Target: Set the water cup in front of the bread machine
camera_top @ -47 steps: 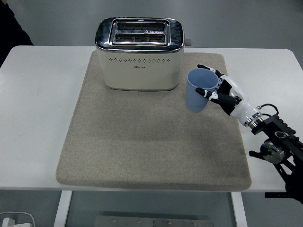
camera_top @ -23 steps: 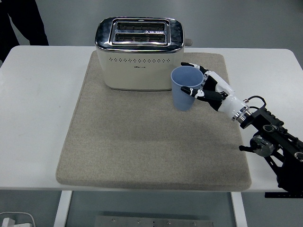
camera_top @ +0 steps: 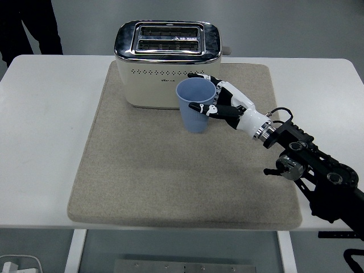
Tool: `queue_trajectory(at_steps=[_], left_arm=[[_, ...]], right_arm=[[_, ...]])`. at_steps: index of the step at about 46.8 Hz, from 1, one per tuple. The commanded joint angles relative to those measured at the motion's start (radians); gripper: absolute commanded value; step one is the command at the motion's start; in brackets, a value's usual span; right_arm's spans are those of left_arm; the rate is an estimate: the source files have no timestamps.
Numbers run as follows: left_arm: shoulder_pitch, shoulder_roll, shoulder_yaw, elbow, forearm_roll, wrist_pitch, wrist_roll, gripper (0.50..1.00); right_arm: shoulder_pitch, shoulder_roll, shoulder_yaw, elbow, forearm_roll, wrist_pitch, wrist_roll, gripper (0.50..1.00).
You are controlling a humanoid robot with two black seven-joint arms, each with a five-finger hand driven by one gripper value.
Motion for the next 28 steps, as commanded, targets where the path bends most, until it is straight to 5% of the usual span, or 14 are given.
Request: queue_trajectory(at_steps=[1, 28], left_arm=[[0.000, 0.000, 0.000, 0.000, 0.000, 0.000, 0.000, 1.000], [0.000, 0.000, 0.000, 0.000, 0.000, 0.000, 0.000, 1.000]], right_arm=[[0.019, 0.029, -0.001, -0.028, 0.000, 0.000, 0.001, 0.656], [0.038, 0.065, -0.003, -0.083, -0.028, -0.034, 0.001, 0.658]])
